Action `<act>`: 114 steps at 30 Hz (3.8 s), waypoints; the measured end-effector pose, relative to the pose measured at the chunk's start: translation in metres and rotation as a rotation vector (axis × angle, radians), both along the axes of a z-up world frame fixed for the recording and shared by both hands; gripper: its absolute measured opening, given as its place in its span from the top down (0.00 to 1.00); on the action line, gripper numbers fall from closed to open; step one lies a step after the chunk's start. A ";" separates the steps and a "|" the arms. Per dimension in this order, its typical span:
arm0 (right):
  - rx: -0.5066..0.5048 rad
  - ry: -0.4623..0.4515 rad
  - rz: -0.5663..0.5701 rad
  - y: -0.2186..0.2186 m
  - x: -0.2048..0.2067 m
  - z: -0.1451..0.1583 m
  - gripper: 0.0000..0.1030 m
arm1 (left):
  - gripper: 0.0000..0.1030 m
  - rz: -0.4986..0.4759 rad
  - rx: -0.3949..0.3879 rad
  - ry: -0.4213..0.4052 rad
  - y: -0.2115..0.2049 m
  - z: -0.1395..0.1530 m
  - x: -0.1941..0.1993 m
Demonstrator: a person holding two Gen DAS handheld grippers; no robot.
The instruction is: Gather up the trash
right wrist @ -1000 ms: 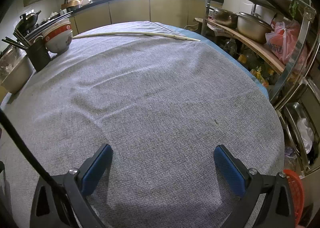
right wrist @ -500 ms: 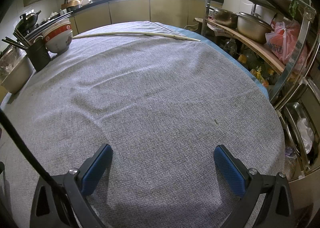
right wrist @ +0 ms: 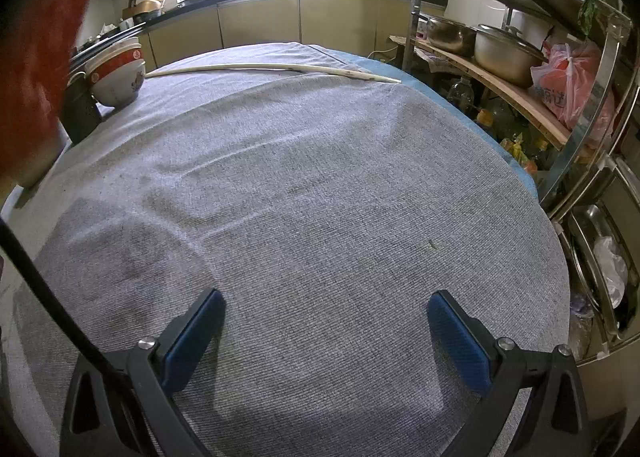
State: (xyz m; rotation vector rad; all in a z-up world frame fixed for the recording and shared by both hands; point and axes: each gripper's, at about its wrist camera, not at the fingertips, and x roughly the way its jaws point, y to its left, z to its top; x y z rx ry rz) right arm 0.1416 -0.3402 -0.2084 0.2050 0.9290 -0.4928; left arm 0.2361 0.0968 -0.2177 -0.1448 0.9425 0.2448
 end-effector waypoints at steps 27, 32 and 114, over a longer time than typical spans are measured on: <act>0.001 0.000 0.001 0.000 0.000 0.000 0.00 | 0.00 0.006 0.001 -0.001 0.000 0.000 -0.001; 0.001 0.000 0.002 0.000 0.000 0.000 0.00 | 0.00 0.005 -0.004 0.000 -0.001 0.000 -0.001; -0.029 -0.325 0.472 0.177 -0.213 0.157 0.00 | 0.00 -0.287 0.174 -0.301 -0.029 0.180 -0.231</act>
